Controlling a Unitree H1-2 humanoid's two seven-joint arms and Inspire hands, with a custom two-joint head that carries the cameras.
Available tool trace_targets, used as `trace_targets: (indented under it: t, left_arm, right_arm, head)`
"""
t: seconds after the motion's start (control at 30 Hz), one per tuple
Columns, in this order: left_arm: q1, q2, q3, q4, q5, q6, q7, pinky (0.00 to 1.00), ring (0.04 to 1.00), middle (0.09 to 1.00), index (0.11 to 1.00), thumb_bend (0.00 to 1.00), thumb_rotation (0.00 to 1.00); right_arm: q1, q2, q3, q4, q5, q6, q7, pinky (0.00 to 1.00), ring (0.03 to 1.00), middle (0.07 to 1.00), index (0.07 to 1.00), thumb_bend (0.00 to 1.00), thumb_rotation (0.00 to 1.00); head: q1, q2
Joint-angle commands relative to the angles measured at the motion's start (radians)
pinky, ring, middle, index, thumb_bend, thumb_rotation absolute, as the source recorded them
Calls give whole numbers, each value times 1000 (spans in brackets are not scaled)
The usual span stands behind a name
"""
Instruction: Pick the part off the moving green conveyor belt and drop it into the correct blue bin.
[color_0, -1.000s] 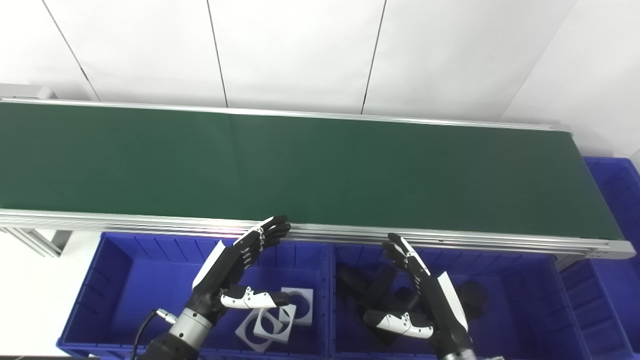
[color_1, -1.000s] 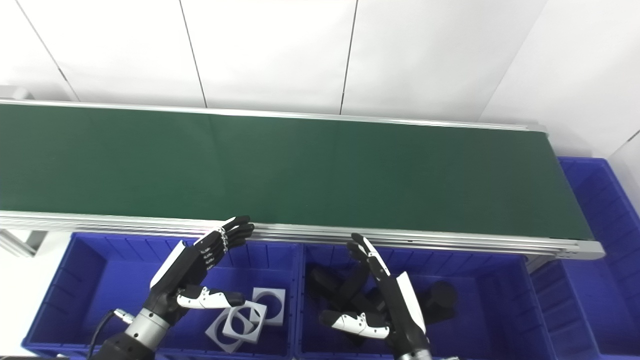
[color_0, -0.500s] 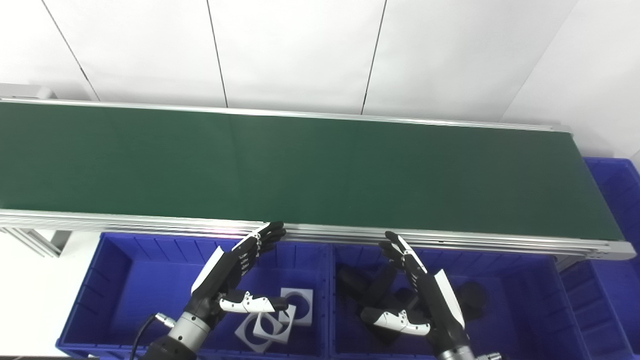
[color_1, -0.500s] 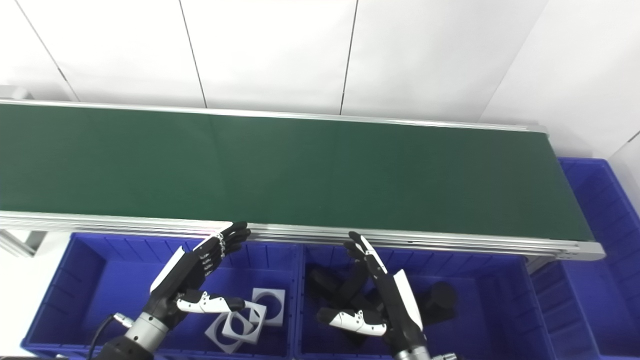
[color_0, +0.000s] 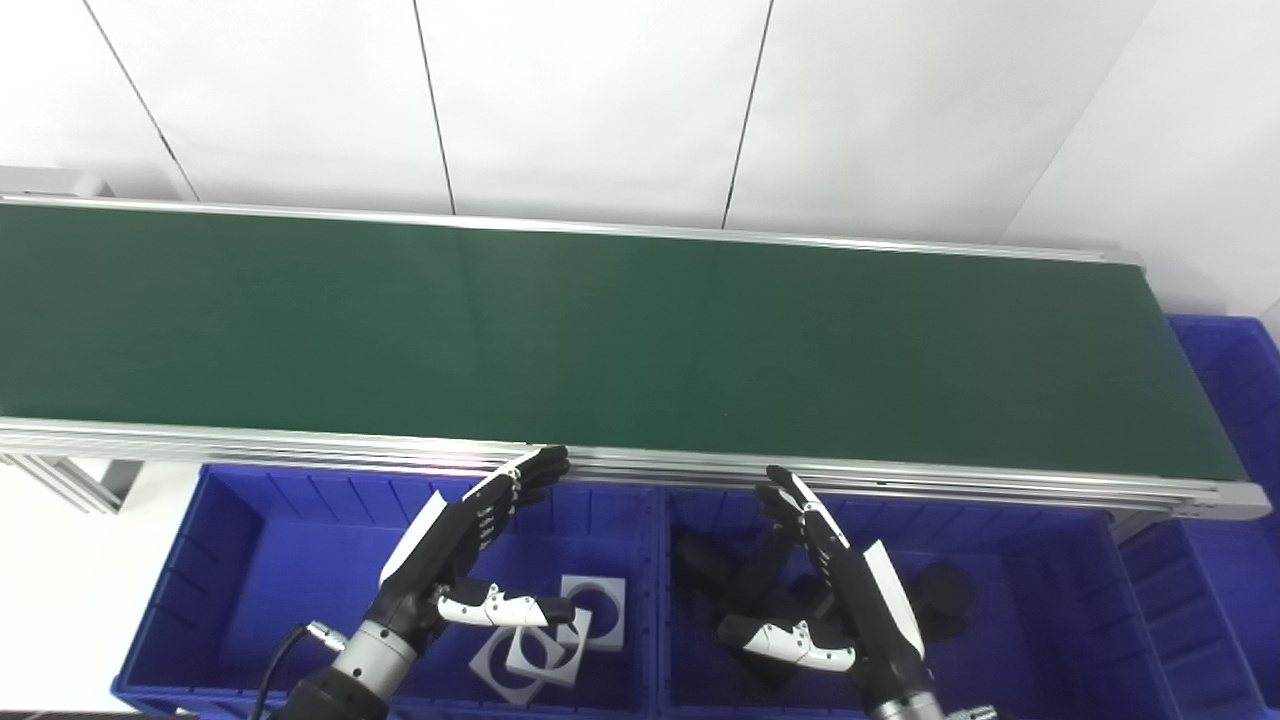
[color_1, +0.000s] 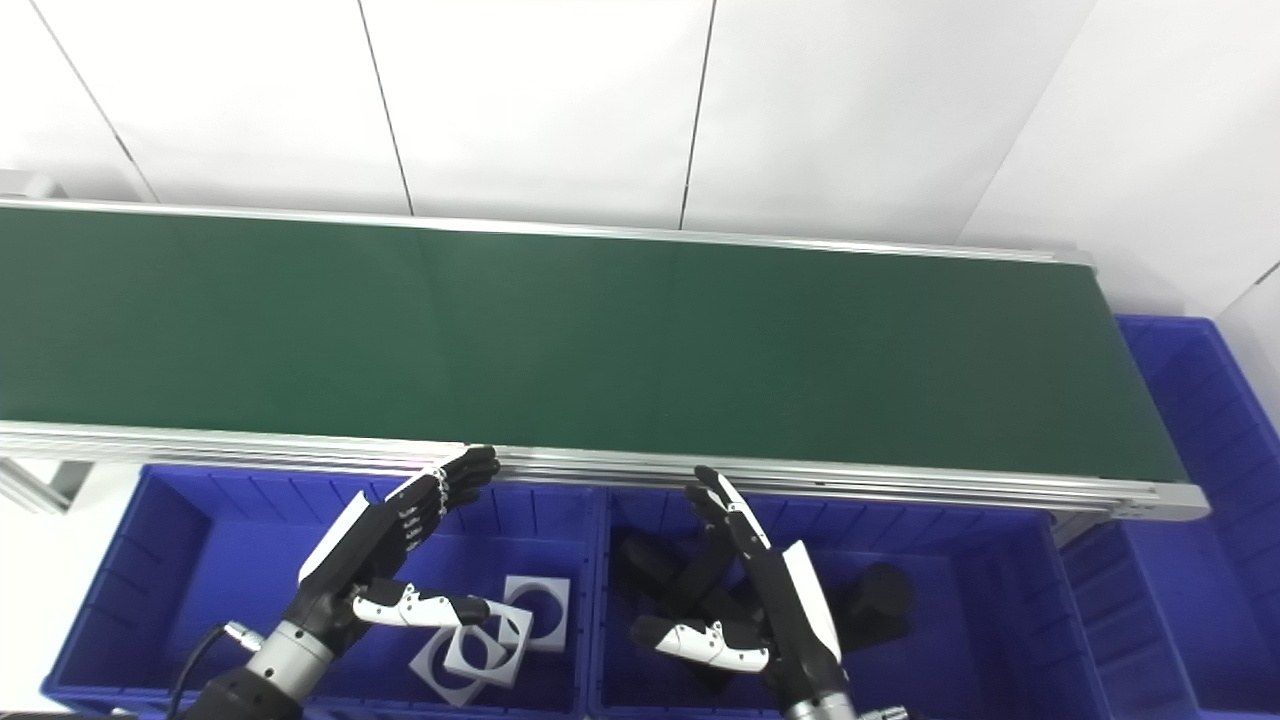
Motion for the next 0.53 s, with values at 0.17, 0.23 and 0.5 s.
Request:
trace_targets:
  t: [0.17, 0.23, 0.5]
  left_arm:
    - [-20, 1, 2, -10, -17, -35, -2, 913, 911, 886, 869, 907, 242]
    - [-21, 2, 1, -10, -18, -35, -4, 915, 911, 885, 871, 904, 238]
    - [-20, 0, 2, -7, -19, -42, -2, 909, 909, 886, 871, 908, 242]
  right_arm:
    - [-9, 6, -1, -18, -8, -8, -12, 811, 863, 875, 938, 1000, 495]
    - [-10, 5, -2, -14, -6, -12, -11, 810, 866, 879, 941, 999, 499]
    - [-8, 8, -2, -18, -14, -11, -17, 829, 863, 871, 936, 996, 500]
  head:
    - [1, 2]
    - [2, 2]
    - [1, 1]
